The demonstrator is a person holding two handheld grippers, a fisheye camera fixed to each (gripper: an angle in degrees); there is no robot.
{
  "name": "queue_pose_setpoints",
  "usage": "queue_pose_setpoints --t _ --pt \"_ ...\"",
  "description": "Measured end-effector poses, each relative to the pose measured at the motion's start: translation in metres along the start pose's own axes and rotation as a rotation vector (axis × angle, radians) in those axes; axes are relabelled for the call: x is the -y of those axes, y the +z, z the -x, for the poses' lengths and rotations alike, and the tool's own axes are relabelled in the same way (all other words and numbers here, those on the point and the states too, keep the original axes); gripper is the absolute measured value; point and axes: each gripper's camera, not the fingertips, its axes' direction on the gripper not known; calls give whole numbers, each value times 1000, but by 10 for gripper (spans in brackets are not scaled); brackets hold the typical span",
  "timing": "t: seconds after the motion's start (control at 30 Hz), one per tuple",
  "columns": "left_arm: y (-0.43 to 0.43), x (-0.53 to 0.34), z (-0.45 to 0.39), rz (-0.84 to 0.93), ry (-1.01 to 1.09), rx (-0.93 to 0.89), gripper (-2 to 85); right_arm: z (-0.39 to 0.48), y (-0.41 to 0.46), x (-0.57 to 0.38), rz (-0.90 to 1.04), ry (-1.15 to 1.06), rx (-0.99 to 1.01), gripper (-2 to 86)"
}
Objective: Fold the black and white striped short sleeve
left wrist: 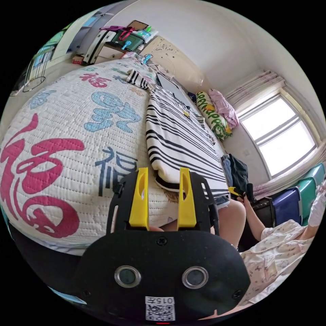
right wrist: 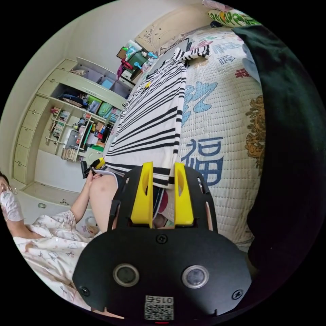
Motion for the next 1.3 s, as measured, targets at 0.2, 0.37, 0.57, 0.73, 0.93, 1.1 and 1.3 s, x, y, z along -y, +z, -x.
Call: queue_pose_setpoints --t 0.2,0.37,0.57,0.73,0.93,1.1,1.3 --pt "-44 3 -18 -157 27 -262 39 7 -2 -20 -58 -34 -34 16" --pt "-74 7 -30 -108 -2 -49 105 -6 12 -43 -101 -14 -13 37" --pt "-84 -2 -35 -68 -45 60 112 -22 68 -74 -3 19 -31 69" --pt "-95 3 -56 -2 2 14 44 -24 94 -108 -24 7 -46 50" --pt "-150 -9 -103 -106 59 112 0 -12 126 -162 -87 -22 -116 34" --pt "-151 -25 -145 -127 117 317 1 6 155 -209 -133 -55 -202 37" --pt "-172 -32 -178 -213 76 384 3 31 177 -275 -206 -67 -355 75"
